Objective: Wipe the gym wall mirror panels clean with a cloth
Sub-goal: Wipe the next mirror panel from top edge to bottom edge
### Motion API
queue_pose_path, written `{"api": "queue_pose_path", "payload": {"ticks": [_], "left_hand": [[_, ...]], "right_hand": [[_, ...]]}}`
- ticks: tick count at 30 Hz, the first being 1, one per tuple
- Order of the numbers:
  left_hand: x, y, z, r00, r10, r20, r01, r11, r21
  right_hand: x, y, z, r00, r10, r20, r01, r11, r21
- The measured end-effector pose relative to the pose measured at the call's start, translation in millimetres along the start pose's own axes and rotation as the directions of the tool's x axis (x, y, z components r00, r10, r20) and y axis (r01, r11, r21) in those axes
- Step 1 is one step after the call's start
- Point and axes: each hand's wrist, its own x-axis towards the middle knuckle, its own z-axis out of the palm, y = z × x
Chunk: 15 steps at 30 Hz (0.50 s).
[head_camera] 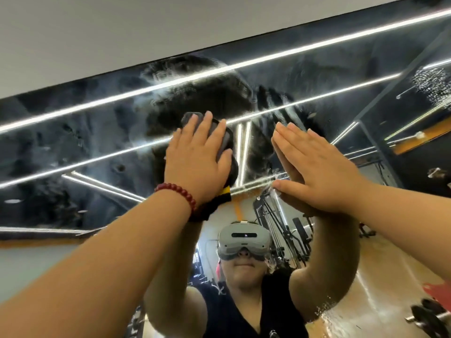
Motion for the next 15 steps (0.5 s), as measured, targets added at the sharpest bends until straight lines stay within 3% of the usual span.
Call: {"api": "queue_pose_path", "payload": {"ticks": [3,5,6,8,11,13,15], "left_hand": [[-31.4,32.0,6.4,0.955,0.289,0.068,-0.289,0.957,-0.005],[-37.2,31.4,8.2,0.939,0.327,0.106,-0.329,0.944,-0.001],[-36.4,27.2,7.4,0.951,0.296,0.091,-0.299,0.954,0.012],[-32.1,19.1,6.9,0.994,0.100,0.052,-0.101,0.995,0.020],[-42.4,35.7,11.9,0.982,-0.191,0.009,0.191,0.980,-0.055],[-60.9,57.0,18.5,0.991,-0.135,-0.026,0.132,0.988,-0.079],[-78.5,67.1,25.0,0.999,0.030,-0.040,-0.032,0.998,-0.052]], "right_hand": [[0.7,-1.5,-0.4,1.000,0.005,-0.004,-0.005,1.000,0.005],[-2.2,-3.9,-0.2,1.000,0.019,0.002,-0.019,1.000,-0.005],[-4.3,-5.4,0.9,1.000,0.023,-0.001,-0.023,1.000,-0.009],[-10.8,-9.5,4.3,1.000,0.026,-0.017,-0.026,1.000,-0.015],[-28.5,-13.7,12.1,0.999,0.027,-0.039,-0.028,1.000,-0.008],[-41.2,-14.2,17.3,0.999,0.004,-0.054,-0.005,1.000,-0.008],[-49.3,-11.6,19.4,0.998,-0.026,-0.050,0.025,1.000,-0.009]]}}
